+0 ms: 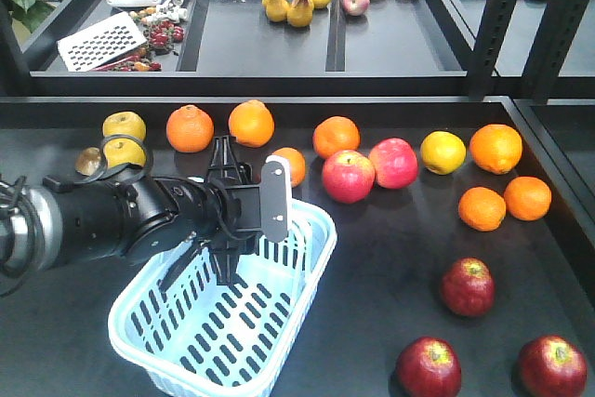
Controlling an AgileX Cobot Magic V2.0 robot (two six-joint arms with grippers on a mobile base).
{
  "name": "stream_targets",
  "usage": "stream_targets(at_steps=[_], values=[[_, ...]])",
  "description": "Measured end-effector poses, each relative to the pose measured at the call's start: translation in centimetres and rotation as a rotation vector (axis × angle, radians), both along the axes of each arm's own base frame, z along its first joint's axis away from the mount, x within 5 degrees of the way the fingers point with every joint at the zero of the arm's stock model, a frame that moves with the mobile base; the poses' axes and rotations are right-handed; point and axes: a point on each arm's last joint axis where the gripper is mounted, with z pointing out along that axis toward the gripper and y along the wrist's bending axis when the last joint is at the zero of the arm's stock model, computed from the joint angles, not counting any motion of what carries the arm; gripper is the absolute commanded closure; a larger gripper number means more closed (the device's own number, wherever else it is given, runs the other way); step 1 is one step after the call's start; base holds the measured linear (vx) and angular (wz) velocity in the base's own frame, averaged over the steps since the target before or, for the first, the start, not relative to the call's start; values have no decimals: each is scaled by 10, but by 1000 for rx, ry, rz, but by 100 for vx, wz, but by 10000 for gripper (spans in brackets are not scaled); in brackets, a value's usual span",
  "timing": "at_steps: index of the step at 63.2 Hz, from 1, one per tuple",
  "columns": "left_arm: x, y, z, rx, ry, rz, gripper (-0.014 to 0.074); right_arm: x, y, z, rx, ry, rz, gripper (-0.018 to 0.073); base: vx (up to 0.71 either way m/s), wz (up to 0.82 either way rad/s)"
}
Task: Pick three apples into basket with both arms
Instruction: 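Lower the light-blue basket onto the table with the left gripper, then open the left gripper, release the handle and lift the arm away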
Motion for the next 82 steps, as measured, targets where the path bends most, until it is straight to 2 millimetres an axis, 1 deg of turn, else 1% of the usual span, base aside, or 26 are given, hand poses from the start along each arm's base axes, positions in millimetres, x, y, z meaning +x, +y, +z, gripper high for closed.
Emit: stream_targets(at_steps=[9,19,31,47,65,74,82], values=[[-4,3,5,20,22,18,155,0,0,0,0,0,0,568,0,0],[-7,6,13,5,28,43,155,0,0,0,0,0,0,568,0,0],[-12,10,33,-28,-2,58,155,0,0,0,0,0,0,568,0,0],[-21,18,53,-24,-6,82,155,0,0,0,0,0,0,568,0,0],[-36,29,68,-41,78,155,155,0,0,0,0,0,0,568,0,0],[-45,35,85,-90,71,191,155,0,0,0,0,0,0,568,0,0],[-56,43,109,-188,46,245,155,0,0,0,0,0,0,568,0,0]])
